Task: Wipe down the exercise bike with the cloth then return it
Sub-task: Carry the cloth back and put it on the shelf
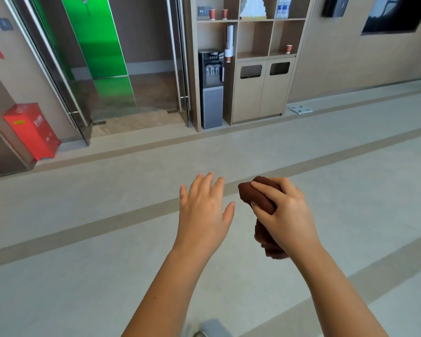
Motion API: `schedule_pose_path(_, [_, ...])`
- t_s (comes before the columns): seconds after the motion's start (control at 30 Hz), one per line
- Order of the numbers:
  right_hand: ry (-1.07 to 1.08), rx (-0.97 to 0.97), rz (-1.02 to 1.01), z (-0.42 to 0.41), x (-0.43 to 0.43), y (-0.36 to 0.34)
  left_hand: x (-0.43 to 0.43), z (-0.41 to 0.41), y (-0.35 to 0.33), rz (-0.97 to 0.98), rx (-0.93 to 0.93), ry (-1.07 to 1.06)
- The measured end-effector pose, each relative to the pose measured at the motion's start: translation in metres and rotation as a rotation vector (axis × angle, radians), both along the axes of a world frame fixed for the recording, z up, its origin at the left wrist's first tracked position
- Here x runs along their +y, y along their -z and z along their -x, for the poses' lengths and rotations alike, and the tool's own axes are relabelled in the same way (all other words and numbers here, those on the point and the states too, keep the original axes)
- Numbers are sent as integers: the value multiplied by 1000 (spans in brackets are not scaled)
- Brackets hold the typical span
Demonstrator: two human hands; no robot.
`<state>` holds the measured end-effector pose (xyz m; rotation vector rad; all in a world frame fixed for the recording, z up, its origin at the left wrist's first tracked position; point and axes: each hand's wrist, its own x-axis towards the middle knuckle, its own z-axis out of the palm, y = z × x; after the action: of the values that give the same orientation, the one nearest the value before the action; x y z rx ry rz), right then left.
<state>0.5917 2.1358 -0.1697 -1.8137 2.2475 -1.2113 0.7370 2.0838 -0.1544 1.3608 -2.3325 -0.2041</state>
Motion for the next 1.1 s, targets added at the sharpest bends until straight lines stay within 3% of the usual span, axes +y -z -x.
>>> schedule_pose_path(0.23, [17, -6, 39, 26, -152, -25, -155, 29, -19, 10, 1, 28])
schedule_pose_path(0.53, [23, -43, 50, 77, -297, -10, -295, 78, 5, -46, -27, 86])
schedule_pose_path(1.1, [20, 5, 87, 261, -654, -30, -639, 261, -7, -12, -95, 105])
